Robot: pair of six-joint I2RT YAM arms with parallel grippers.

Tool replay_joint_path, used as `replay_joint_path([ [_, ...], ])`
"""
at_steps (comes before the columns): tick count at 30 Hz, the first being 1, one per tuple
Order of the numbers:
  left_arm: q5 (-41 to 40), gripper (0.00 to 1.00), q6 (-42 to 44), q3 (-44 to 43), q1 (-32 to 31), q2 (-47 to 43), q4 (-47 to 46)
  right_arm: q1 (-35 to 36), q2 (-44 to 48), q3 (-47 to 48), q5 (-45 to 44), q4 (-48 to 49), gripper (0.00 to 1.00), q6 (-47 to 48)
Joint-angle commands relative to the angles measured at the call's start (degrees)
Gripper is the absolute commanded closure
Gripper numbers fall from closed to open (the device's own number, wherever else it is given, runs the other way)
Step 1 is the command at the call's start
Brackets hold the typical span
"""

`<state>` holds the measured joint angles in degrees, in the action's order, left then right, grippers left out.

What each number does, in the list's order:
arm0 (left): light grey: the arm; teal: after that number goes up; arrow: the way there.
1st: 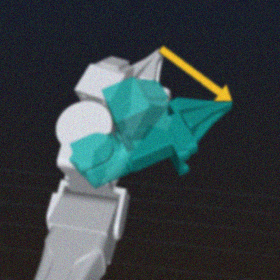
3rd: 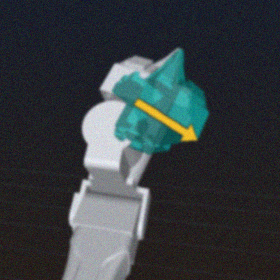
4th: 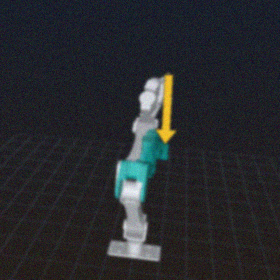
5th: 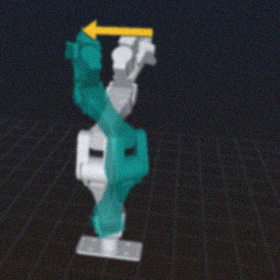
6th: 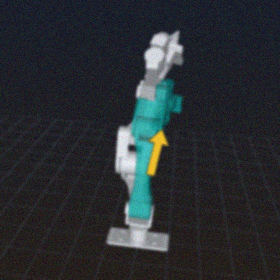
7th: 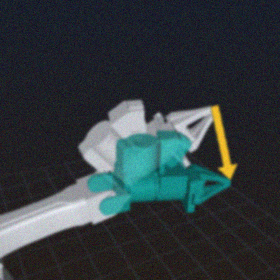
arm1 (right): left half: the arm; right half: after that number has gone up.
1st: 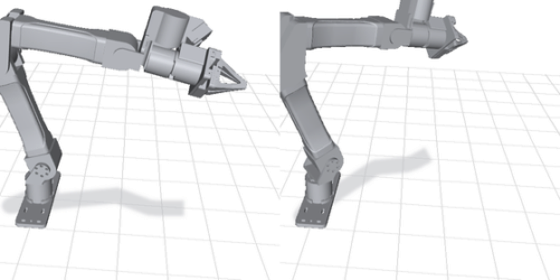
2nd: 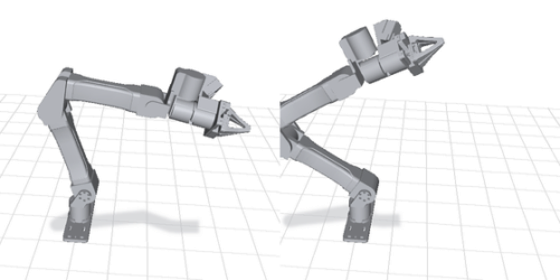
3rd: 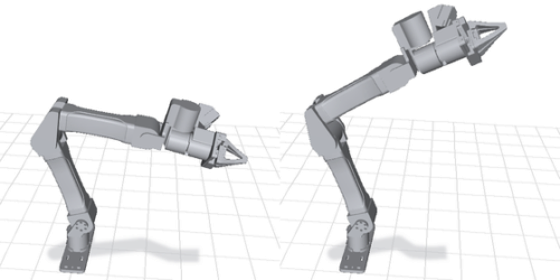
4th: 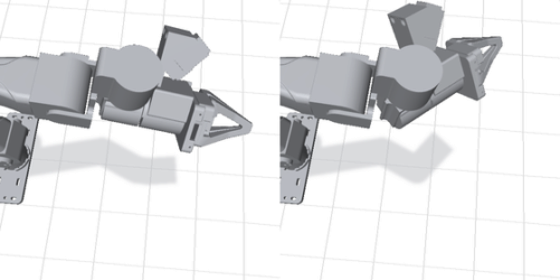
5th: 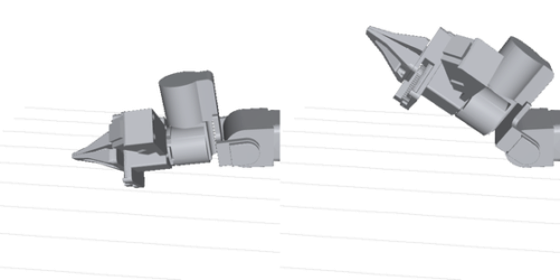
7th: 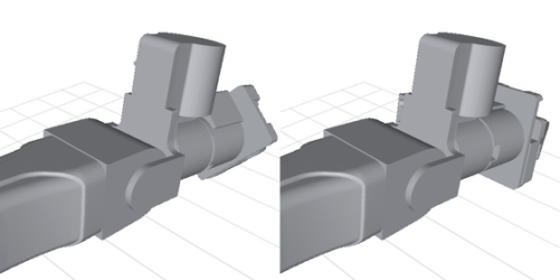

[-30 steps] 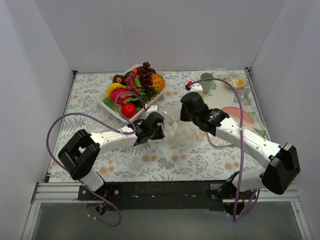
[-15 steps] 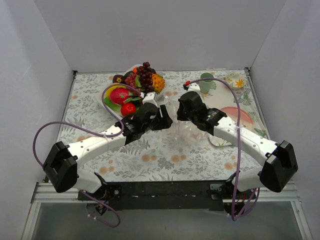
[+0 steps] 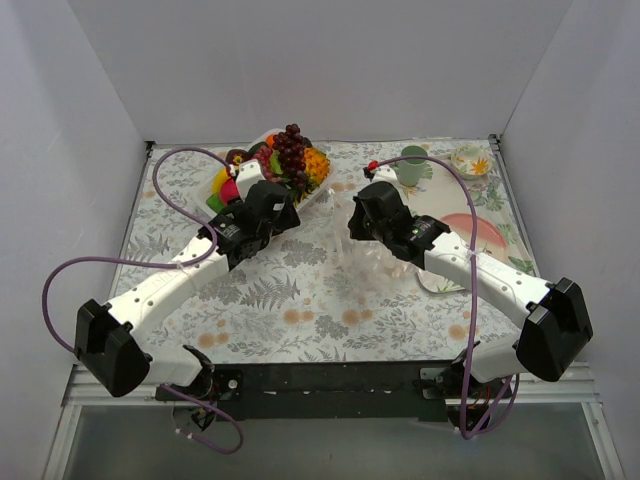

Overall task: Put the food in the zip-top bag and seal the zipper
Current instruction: Pick up the fake fruit from the bin.

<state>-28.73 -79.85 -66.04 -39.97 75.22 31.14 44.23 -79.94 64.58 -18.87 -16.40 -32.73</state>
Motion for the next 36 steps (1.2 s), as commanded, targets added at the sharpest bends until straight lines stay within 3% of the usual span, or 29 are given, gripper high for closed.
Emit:
replay_joint_path([
  [1,-10.11,0.23,3.03,-2.34,3.13,2.29,5.60,-0.54,0.14,0.90,1.12,2.69,0.99,-0.05],
  [3,-10.55,0.15,4.17,-2.69,4.71,3.17,5.17,-0.63,0.14,0.99,1.47,2.78,0.99,0.04],
  [5,-9.77,0.12,6.10,-2.78,5.68,3.88,3.41,-0.72,0.14,1.08,2.08,2.69,0.99,0.12],
  [21,-7.57,0.02,10.42,-2.16,9.64,12.32,-1.69,-0.99,2.07,-0.42,4.02,3.48,0.99,0.12],
  [29,-5.63,0.03,9.90,-0.58,11.05,14.60,-4.24,-0.99,2.51,-1.12,4.46,3.84,0.99,0.12],
  [33,-5.28,0.07,9.81,0.56,11.31,14.95,-5.38,-0.99,2.69,-1.12,4.46,3.84,0.99,0.12],
  [36,-5.37,0.15,9.81,0.65,11.23,15.22,-5.65,-0.99,2.69,-1.12,4.63,3.92,0.99,0.12],
])
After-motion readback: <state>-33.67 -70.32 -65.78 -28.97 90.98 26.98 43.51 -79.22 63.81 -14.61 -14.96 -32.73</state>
